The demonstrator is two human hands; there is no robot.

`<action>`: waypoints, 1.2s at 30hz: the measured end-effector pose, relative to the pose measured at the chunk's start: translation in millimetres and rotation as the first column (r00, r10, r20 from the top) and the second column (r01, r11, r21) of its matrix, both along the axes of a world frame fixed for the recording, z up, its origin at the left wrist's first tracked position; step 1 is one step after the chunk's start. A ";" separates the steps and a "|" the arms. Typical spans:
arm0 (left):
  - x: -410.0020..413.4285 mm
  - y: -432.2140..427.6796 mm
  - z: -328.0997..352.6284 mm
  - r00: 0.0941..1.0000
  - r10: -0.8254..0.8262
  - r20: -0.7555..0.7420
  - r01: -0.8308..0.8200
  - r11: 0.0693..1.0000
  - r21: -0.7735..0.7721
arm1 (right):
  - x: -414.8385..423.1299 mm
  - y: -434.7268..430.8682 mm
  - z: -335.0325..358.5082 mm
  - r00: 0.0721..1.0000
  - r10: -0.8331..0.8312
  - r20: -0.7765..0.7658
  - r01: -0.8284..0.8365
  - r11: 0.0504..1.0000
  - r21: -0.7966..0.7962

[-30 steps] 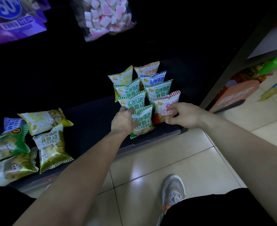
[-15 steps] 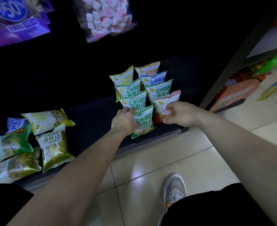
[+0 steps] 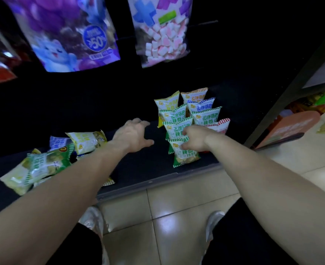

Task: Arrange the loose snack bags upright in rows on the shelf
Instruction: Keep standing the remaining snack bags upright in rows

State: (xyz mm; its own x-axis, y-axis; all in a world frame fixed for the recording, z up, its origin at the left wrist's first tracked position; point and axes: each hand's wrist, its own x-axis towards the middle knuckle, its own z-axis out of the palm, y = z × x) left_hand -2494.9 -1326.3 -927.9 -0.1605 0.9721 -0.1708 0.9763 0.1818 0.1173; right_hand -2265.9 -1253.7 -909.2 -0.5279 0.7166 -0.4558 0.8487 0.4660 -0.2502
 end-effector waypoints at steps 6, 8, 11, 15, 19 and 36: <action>-78.9 -84.0 39.7 0.997 -0.003 -0.075 -0.003 0.996 -0.085 | -86.2 -45.6 7.7 0.977 0.211 -0.002 -0.211 0.975 0.072; -105.9 -113.8 42.8 0.996 0.009 -0.090 -0.021 0.992 -0.124 | -110.1 -56.7 9.2 0.966 0.258 0.027 -0.260 0.961 0.095; -143.1 -152.8 37.3 0.991 0.078 -0.106 -0.096 0.980 -0.174 | -142.1 -68.4 8.2 0.951 0.298 0.078 -0.306 0.944 0.124; -183.4 -185.5 22.9 0.979 0.193 -0.058 -0.201 0.951 -0.236 | -182.2 -77.8 -8.0 0.944 0.315 0.094 -0.324 0.941 0.101; -213.2 -202.1 2.0 0.968 0.250 -0.004 -0.242 0.934 -0.263 | -225.7 -90.5 -49.9 0.942 0.326 0.076 -0.328 0.944 0.025; -249.8 -182.2 -34.1 0.864 0.423 0.273 -0.343 0.892 -0.294 | -347.0 -121.0 -204.4 0.938 -0.296 -0.179 0.207 0.895 -0.394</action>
